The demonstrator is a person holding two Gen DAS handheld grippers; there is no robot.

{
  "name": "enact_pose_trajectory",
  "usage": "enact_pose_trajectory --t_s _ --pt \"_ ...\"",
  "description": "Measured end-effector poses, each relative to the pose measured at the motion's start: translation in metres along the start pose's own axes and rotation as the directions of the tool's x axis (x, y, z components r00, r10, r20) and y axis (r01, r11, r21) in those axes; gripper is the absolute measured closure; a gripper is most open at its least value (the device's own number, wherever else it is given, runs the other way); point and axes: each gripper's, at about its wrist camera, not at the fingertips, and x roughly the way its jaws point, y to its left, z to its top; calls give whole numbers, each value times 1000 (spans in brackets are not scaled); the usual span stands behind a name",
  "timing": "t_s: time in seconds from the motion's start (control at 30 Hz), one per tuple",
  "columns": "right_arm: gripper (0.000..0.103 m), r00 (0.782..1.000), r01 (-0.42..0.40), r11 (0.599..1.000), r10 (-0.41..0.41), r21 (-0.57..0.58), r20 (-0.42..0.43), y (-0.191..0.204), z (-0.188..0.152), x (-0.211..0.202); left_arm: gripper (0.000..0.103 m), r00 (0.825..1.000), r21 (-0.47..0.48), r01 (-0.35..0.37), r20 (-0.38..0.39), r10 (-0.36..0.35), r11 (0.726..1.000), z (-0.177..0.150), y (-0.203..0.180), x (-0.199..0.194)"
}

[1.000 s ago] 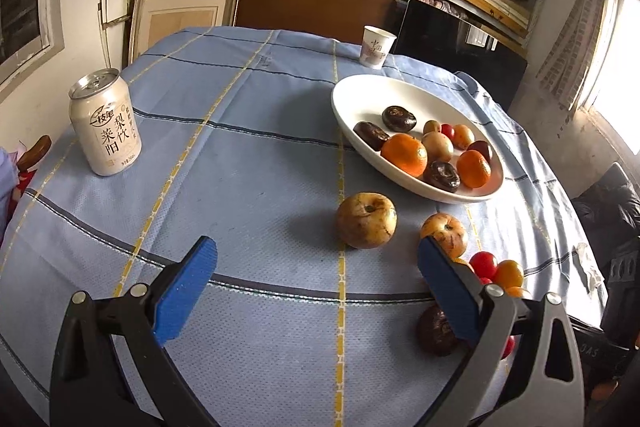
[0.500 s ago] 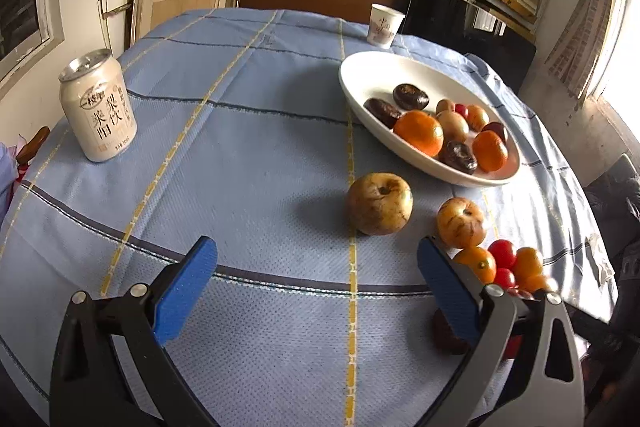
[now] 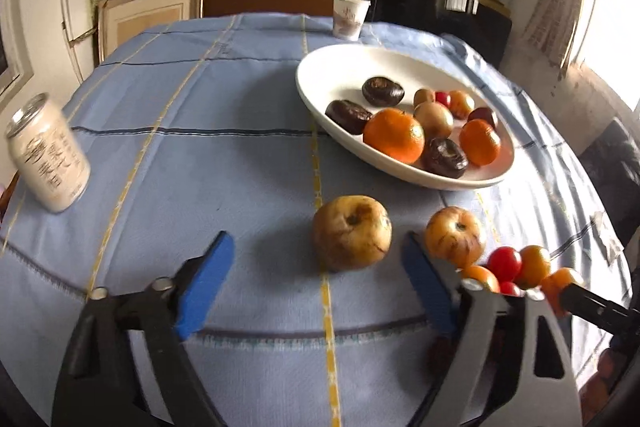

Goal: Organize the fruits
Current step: 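Close the right tool on the tan fruit while the left tool grasps the yellow apple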

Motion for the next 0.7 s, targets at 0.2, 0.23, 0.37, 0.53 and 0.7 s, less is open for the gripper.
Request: enact_pose_trajectory --t_s 0.2,0.23,0.37,0.53,0.7 --pt "59 1000 -18 1000 18 20 0 -3 1 -1 29 999 45 37 -21 -36 998 7 -9 12" --pt "59 1000 -18 1000 18 22 -1 -4 1 -1 29 999 52 49 -27 -48 997 7 -11 14" --pt "59 1000 -18 1000 18 21 -6 -4 0 -1 46 995 56 77 -63 -73 996 9 -14 26" --pt "59 1000 -16 1000 16 11 0 -2 -1 -2 57 995 59 71 -73 -67 996 7 -15 31" --pt "59 1000 -8 1000 8 -5 10 1 -2 -3 58 994 36 83 -68 -81 996 7 -12 29"
